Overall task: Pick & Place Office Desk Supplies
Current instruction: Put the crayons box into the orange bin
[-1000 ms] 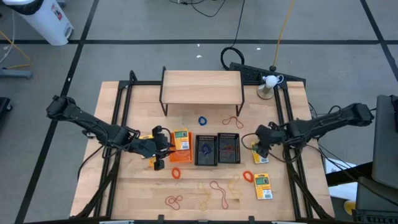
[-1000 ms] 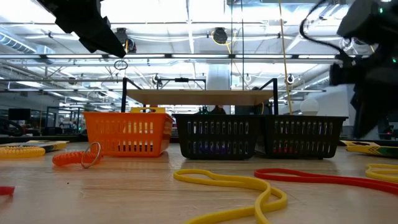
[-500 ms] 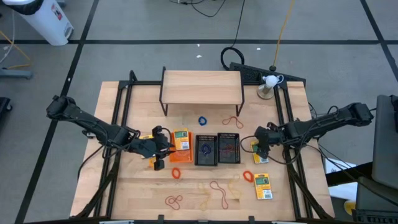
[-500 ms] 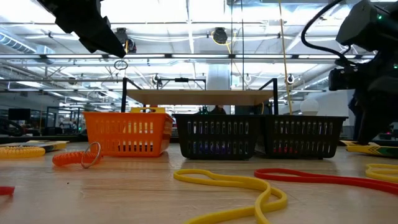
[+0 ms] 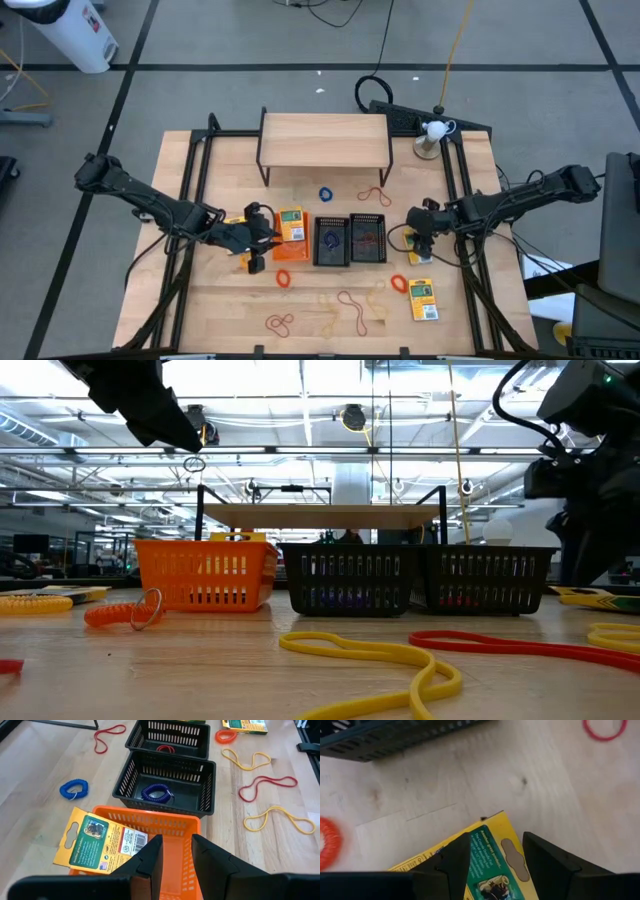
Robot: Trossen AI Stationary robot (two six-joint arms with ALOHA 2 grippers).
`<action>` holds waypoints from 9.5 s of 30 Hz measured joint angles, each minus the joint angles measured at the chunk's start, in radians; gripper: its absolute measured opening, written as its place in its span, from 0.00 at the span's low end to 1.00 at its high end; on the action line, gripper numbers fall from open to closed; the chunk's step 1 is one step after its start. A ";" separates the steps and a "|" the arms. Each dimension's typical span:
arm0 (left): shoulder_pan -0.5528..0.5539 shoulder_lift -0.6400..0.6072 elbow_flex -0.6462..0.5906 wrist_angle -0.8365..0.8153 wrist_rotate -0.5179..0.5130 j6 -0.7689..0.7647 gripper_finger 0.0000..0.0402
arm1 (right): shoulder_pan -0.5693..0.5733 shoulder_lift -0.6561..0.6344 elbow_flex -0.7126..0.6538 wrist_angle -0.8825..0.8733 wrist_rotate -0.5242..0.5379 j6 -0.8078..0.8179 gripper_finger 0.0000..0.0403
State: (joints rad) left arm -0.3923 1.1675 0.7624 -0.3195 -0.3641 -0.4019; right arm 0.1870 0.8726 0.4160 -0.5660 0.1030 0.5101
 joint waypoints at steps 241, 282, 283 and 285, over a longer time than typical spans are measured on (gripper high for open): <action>0.251 0.239 0.145 0.443 0.143 0.378 0.02 | -0.080 0.304 0.294 1.011 0.026 -0.691 0.09; -0.043 0.079 0.146 -0.363 -0.502 -0.247 0.01 | -0.083 0.304 0.289 1.011 0.031 -0.698 0.45; -0.044 0.087 0.146 -0.368 -0.500 -0.264 0.01 | -0.083 0.304 0.289 1.011 0.031 -0.698 0.45; -0.043 0.100 0.145 -0.365 -0.502 -0.281 0.01 | -0.083 0.304 0.289 1.010 0.031 -0.698 0.45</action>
State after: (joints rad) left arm -0.4355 1.2679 0.9077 -0.6850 -0.8658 -0.6832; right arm 0.1036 1.1770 0.7048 0.4442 0.1345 -0.1879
